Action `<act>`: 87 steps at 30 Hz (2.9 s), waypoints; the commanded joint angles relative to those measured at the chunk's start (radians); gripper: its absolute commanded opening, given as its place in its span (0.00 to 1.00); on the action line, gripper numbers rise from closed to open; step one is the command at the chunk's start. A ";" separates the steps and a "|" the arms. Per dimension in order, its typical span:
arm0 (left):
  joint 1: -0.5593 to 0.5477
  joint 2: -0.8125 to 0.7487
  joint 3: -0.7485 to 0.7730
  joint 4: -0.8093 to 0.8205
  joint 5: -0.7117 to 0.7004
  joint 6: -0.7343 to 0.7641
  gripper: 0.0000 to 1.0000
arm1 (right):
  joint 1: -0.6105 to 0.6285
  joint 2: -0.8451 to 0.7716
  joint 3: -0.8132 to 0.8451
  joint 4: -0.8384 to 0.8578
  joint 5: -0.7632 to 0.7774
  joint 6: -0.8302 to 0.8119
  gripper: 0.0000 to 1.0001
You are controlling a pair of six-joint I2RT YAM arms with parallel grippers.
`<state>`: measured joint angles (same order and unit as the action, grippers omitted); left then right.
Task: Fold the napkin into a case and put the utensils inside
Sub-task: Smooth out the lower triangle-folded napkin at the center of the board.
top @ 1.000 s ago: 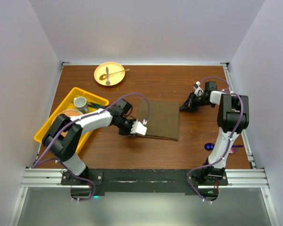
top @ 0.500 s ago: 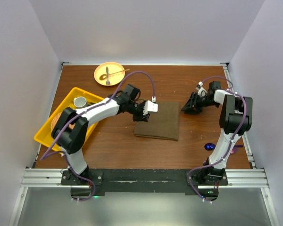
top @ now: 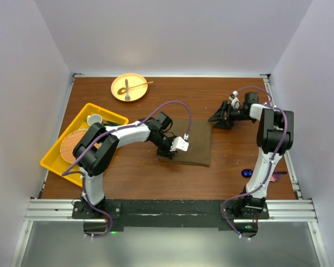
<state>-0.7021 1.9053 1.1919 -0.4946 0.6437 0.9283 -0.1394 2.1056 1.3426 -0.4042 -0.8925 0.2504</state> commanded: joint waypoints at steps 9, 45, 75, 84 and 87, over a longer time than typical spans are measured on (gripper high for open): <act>-0.002 0.014 -0.015 -0.125 -0.021 0.156 0.23 | 0.024 0.156 0.044 0.025 0.018 -0.048 0.54; 0.199 -0.079 -0.158 0.820 0.421 -1.315 0.64 | 0.248 -0.208 -0.263 0.154 -0.272 0.134 0.98; 0.271 0.158 -0.077 0.329 0.418 -0.935 0.27 | 0.083 0.033 0.079 -0.424 -0.332 -0.319 0.92; 0.236 0.020 -0.040 0.345 0.395 -0.848 0.37 | 0.092 -0.018 0.100 -0.446 -0.266 -0.346 0.52; 0.207 0.021 -0.008 0.372 0.386 -0.862 0.37 | 0.100 -0.019 0.029 -0.268 -0.195 -0.214 0.37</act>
<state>-0.4675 1.9804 1.1187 -0.1776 1.0485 0.0414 -0.0517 2.1273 1.4315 -0.8459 -1.1839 -0.0856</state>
